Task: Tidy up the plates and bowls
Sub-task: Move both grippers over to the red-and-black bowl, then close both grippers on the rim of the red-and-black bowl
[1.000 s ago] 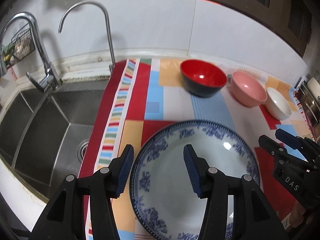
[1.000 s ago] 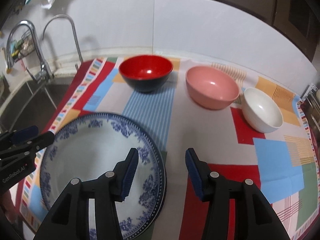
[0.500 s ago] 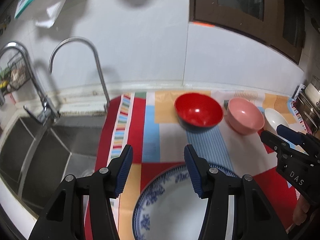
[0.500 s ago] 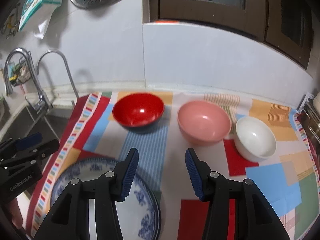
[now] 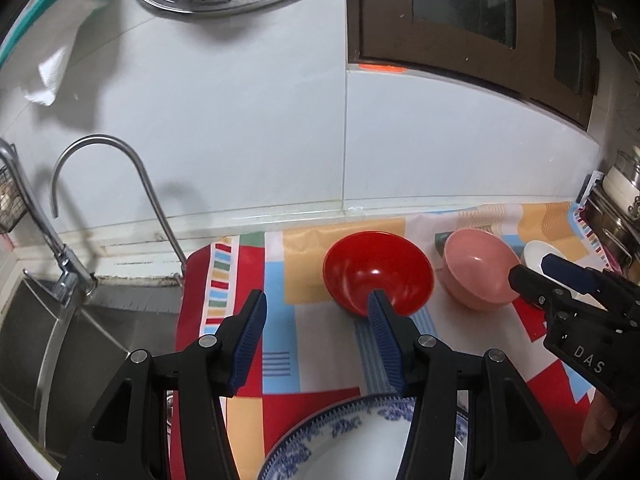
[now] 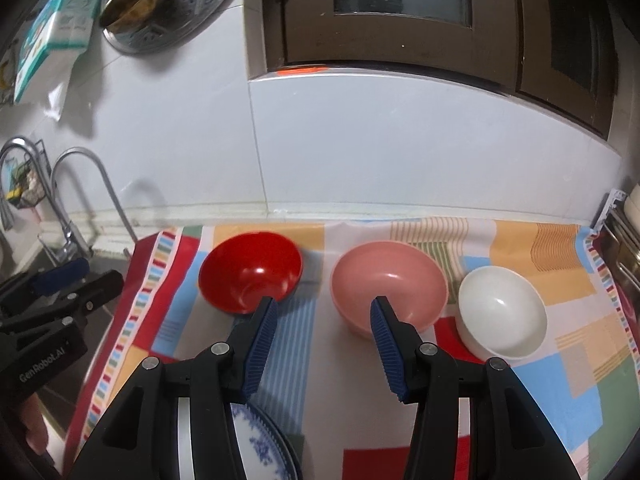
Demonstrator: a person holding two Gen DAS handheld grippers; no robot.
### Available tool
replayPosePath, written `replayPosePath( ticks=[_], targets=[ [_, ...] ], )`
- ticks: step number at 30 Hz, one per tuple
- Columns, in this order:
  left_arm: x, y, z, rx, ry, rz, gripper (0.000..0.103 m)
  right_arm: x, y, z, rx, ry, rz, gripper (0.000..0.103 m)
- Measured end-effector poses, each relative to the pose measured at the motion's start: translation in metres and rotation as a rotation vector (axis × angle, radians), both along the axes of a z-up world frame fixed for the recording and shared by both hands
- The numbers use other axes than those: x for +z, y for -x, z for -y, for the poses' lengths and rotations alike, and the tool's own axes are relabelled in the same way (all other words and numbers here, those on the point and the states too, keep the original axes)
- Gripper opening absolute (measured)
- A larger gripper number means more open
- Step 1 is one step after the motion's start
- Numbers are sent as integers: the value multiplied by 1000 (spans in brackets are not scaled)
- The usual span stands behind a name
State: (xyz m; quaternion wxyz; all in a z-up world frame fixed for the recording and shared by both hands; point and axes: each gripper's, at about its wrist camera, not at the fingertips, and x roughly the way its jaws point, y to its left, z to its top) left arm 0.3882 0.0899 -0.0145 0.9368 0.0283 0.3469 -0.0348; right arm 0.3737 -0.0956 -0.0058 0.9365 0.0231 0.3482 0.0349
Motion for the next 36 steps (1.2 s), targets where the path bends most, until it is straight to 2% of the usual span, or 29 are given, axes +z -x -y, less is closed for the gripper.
replayPosePath(
  ticks=[12,26,32,36],
  targets=[
    [-33,-55,-6,-8,-18,-67,47,-21,-53,-18,23,-48,-49,49],
    [-71,-96,1,-54,3,-154,42,-71,-96,-25,14,-62,-172,36],
    [-83,-112,7,-80,16,-191,33,-80,-103,-24,14,-64,-196,31],
    [-89,-119,10,-93,30,-216,27,-82,-106,-31,38,-56,-208,23]
  ],
)
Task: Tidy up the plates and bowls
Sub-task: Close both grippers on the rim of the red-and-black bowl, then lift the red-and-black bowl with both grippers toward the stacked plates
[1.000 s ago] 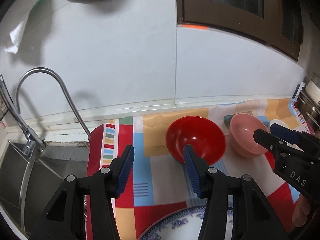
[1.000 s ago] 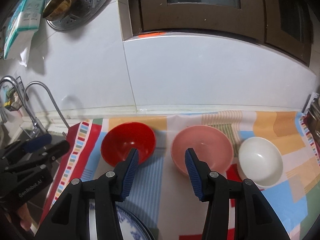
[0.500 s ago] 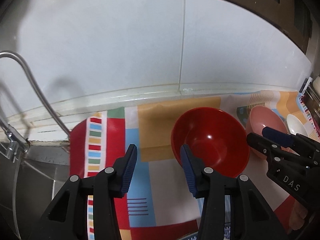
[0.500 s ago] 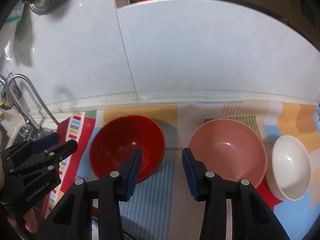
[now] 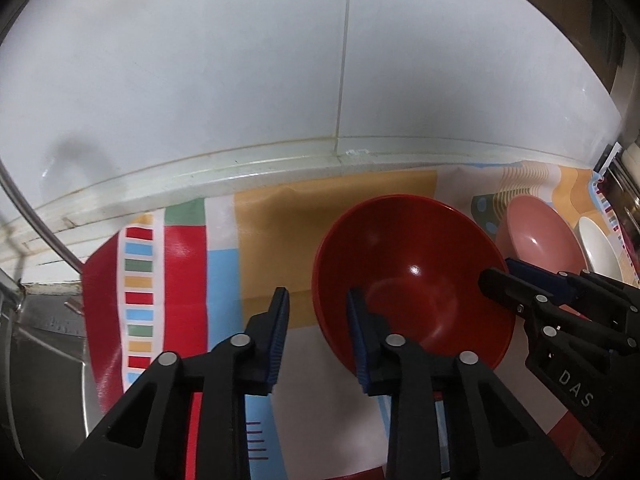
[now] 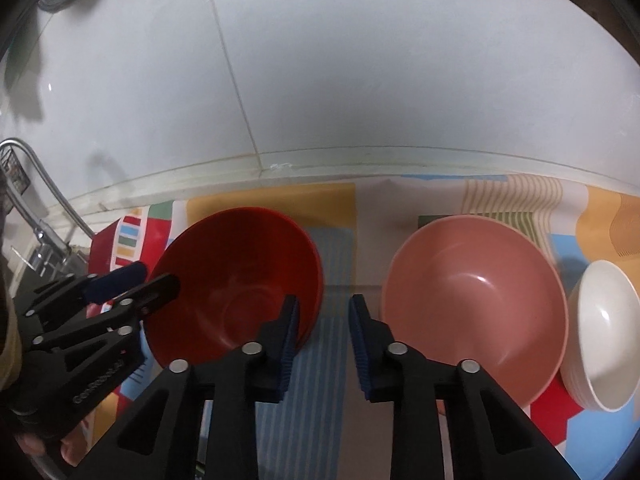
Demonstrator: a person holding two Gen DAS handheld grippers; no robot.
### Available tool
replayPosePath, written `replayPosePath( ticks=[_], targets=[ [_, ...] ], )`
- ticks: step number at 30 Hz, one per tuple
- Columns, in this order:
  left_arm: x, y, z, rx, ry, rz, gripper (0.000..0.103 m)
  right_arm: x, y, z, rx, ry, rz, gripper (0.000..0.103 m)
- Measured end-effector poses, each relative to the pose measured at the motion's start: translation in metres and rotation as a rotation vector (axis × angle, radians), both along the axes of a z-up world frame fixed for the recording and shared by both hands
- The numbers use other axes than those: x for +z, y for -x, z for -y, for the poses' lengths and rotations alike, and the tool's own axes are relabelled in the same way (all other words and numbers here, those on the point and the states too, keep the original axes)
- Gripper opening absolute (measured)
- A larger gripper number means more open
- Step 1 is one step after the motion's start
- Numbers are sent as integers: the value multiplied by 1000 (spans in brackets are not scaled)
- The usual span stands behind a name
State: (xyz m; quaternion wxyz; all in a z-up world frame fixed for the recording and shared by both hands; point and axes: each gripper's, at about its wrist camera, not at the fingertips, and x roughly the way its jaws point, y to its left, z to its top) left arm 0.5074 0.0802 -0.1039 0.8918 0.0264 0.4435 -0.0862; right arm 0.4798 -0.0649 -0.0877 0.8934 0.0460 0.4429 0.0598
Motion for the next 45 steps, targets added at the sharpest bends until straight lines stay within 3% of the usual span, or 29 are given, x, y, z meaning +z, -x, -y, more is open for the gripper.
replayPosePath(
  ticks=[4,9,19,30,45],
  targets=[
    [-5,-5,3,-17,25,-29,21,-1,-2,-3,11,-9,-7,15],
    [-8,-7,9,-16,-1,-23,19,-2,-4,-6,6,0,-4,14],
    [-3,5,9,-2,22,-31,19,1,-3,-5,-3,-13,-18,14],
    [28,54,7,20,39,12,19,26,31,1,11,-32,24,14],
    [67,121,42,-1,55,65,19,66,97,24,-1,-44,90,14]
  ],
)
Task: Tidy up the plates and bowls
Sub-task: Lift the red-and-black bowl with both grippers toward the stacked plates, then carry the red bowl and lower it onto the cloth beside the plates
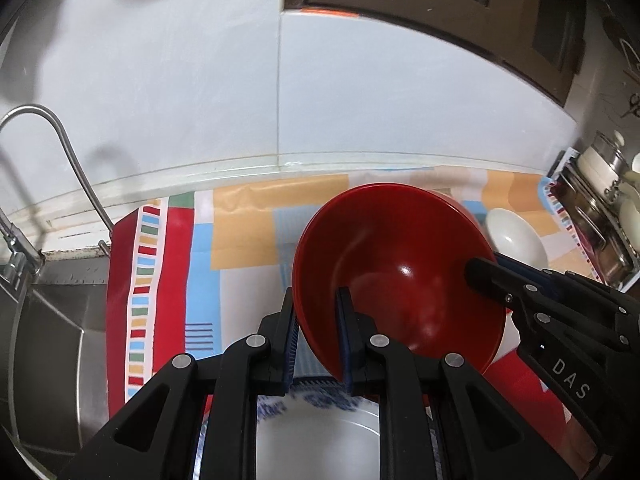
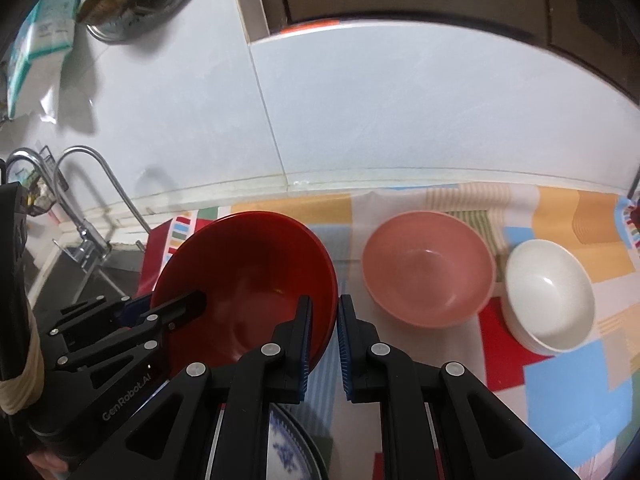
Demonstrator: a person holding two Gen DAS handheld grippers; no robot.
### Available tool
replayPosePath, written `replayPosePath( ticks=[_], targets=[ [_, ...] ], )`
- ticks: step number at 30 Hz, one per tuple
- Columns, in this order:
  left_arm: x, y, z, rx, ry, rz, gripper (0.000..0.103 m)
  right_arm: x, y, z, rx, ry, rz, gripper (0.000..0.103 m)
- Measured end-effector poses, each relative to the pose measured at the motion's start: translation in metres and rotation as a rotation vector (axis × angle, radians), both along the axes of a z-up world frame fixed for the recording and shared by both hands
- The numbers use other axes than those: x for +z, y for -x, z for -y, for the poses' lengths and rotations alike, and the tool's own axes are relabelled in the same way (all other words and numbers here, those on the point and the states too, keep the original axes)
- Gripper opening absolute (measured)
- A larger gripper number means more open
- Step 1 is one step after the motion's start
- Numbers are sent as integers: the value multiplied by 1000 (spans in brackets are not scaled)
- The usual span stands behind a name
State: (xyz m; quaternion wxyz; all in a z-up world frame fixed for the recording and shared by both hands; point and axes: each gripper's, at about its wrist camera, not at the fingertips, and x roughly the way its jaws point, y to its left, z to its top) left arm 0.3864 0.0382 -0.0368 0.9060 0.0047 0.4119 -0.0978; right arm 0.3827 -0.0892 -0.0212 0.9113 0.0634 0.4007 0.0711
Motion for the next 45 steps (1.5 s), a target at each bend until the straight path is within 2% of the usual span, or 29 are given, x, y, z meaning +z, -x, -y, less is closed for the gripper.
replayPosePath(
  ticks=[10,23,36,45],
  targets=[
    [12,44,30,-30,15,18,19,16,48,24,-26,-6,30,14],
    [4,83,85,-82,40,-19,19,17,100,73,-71,10,22,14],
    [-28,107,144,-148,7,-115,19,-10,140,126,-120,15,-73,14],
    [-51,115,168,-160,-8,-188,19,-29,152,152,-133,12,-130,14]
  ],
)
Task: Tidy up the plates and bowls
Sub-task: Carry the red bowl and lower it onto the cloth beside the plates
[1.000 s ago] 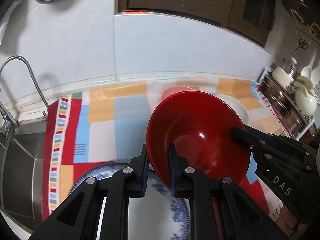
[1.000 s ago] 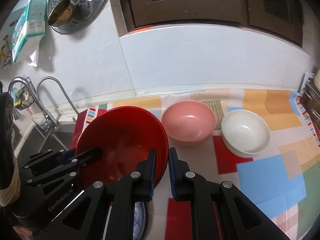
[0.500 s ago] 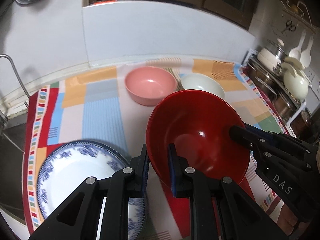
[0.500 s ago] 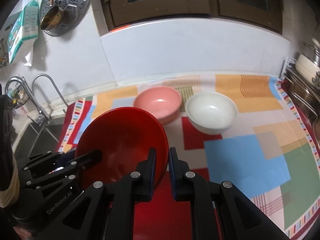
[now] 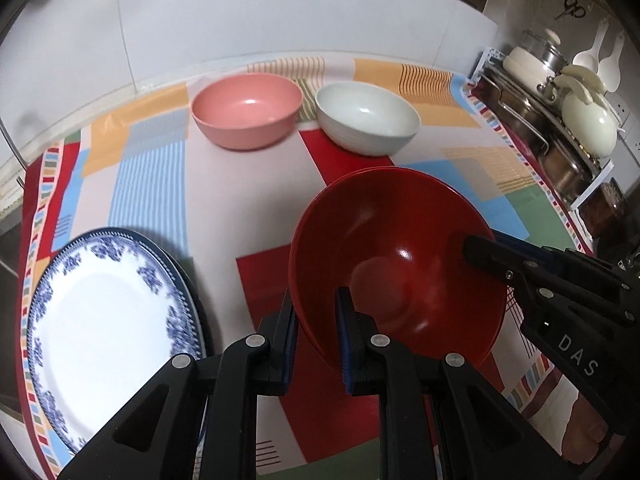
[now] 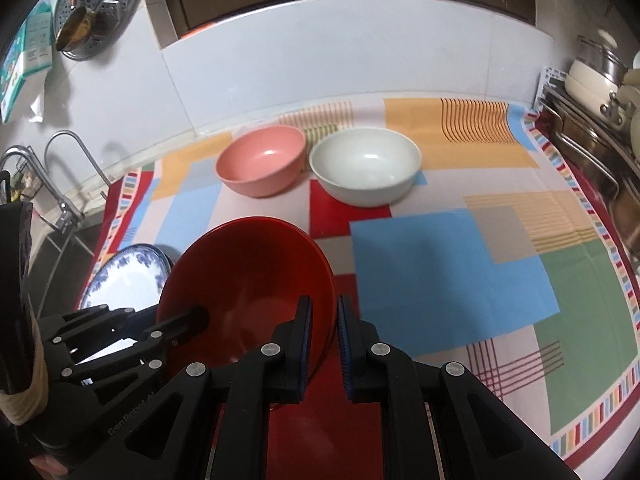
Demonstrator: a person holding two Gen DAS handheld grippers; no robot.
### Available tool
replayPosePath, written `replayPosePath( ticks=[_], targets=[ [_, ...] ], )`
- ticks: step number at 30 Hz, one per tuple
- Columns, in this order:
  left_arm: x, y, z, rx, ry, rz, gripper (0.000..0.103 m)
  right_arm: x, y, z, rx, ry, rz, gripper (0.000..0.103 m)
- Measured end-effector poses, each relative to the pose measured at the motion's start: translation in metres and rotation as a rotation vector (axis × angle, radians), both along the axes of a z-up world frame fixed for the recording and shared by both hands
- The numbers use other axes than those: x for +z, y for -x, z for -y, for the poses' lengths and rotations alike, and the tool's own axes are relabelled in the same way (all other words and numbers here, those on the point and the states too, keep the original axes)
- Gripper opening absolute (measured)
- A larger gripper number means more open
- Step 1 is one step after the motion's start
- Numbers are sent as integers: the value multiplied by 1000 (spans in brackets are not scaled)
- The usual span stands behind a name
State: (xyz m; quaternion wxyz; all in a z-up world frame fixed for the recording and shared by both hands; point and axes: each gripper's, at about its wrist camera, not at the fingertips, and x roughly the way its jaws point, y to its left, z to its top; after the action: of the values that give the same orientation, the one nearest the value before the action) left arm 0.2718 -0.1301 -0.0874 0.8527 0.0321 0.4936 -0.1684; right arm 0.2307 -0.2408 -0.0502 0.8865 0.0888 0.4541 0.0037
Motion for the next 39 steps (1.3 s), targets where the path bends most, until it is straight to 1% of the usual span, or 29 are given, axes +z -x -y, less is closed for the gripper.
replayPosePath(
  ticks=[10,18,25,29,31,33,34,36,37,39],
  targets=[
    [-19,2,13,16,-19,-55,19,-22,5,16,11,-20,-61,14],
    [-19,4,16,32,-25,-41,19,-29,3,21,20,-29,-81,14],
    [-18,3,16,39,-10,-51,20,-31,2,21,32,-26,-76,14],
    [-17,2,14,41,8,-54,25,-31,2,23,35,-36,-77,14],
    [-15,2,13,43,-4,-39,29,-32,2,24,29,-45,-76,14],
    [-12,3,12,46,-8,-25,38,-32,2,25,20,-36,-67,15],
    [-10,3,11,49,-8,-14,40,-32,3,25,16,-33,-64,15],
    [-5,3,9,54,-14,10,46,-31,3,26,8,-24,-63,18],
    [-3,2,8,55,-15,17,47,-30,4,26,4,-17,-57,22],
    [2,1,4,59,-15,33,51,-27,4,26,-10,-3,-45,24]
  ],
)
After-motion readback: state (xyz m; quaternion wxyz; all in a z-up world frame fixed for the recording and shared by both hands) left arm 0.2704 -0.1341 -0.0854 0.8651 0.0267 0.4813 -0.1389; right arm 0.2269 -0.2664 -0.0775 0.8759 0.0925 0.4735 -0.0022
